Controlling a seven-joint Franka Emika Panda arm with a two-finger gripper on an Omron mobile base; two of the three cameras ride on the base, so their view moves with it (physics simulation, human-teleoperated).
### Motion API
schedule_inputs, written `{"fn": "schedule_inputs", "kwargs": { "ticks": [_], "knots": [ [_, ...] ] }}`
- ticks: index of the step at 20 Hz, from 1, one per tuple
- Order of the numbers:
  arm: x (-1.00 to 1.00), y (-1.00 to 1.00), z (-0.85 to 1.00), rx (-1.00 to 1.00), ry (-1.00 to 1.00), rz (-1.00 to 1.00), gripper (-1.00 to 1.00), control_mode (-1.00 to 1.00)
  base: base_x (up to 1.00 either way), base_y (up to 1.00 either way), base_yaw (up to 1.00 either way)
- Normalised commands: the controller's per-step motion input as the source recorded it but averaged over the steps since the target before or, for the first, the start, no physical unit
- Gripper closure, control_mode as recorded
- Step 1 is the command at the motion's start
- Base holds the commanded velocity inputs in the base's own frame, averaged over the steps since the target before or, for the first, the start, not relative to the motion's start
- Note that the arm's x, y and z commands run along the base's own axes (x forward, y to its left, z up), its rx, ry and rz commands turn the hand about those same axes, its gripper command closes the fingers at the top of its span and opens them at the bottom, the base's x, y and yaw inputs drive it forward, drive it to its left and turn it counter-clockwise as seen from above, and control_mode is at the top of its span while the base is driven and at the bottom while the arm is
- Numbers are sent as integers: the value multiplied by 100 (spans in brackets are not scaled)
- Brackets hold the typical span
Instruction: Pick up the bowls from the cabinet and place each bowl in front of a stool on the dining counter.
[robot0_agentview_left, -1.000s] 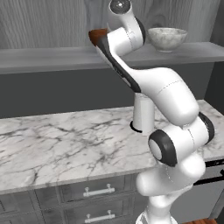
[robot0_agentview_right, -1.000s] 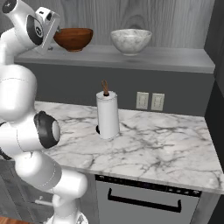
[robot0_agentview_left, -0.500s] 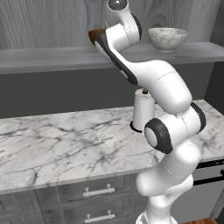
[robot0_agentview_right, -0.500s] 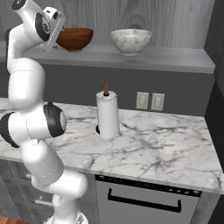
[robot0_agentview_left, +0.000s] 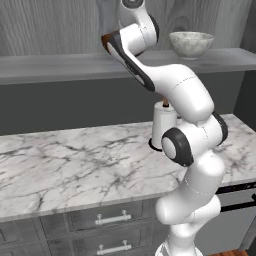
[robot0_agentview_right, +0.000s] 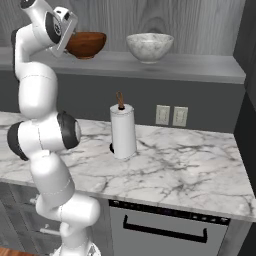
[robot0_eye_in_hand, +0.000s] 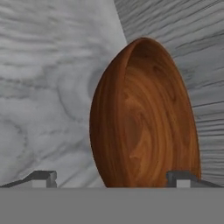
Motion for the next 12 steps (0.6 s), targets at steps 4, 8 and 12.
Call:
{"fn": "schedule_inputs", "kwargs": {
  "ticks": [4, 8, 12],
  "knots": [
    [1, 0, -8, 0, 3, 3, -100, -100, 0, 0, 0],
    [13, 0, -23, 0, 1, 1, -100, -100, 0, 0, 0],
    [20, 0, -9, 0, 0, 2, -100, -100, 0, 0, 0]
  ]
}}
